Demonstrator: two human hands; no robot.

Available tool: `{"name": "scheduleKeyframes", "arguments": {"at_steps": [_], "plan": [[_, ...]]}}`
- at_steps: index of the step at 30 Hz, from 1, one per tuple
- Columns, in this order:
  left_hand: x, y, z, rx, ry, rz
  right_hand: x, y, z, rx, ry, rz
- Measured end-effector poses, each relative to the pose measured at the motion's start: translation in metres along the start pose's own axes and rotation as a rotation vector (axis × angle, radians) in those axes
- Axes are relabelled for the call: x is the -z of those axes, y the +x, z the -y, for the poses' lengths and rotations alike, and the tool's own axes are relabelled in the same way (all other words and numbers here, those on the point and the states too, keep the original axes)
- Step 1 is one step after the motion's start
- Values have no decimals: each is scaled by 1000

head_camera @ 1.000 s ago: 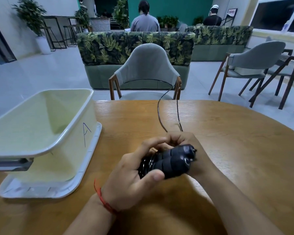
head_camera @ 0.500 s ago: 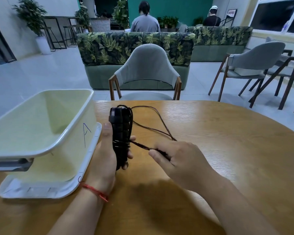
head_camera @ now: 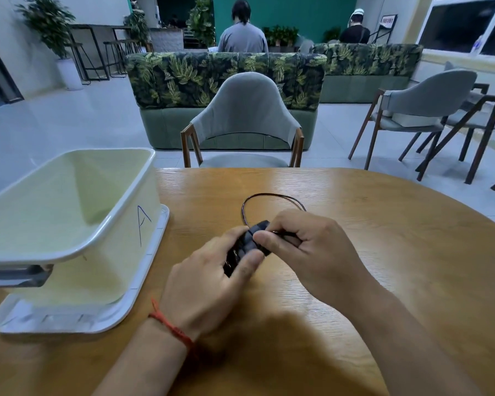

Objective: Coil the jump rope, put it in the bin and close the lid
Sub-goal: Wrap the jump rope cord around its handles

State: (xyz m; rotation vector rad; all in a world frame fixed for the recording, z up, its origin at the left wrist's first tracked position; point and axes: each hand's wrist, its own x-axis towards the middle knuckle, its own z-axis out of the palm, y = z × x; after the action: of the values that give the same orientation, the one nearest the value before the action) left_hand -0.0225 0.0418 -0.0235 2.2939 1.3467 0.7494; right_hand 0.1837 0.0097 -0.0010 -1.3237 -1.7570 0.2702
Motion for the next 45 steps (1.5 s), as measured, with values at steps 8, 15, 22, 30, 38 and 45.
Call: {"name": "scheduleKeyframes", "arguments": {"at_steps": [8,15,22,30,38,45], "plan": [[-10,-2,1,-185,194,46,2,1,-5,2,51,163],[-9,-7,1,-411,12,115,31,5,-19,-259,359,387],[-11,-9,1,-470,-507,163,28,3,-31,-439,796,487],[-15,-6,-2,-107,-988,21,-33,-2,-18,-281,657,84],[-5,7,-6,200,-1258,-100,-25,-8,-13,-267,102,78],[8,16,1,286,-1288,-244,5,-4,-14,-300,134,156]]}}
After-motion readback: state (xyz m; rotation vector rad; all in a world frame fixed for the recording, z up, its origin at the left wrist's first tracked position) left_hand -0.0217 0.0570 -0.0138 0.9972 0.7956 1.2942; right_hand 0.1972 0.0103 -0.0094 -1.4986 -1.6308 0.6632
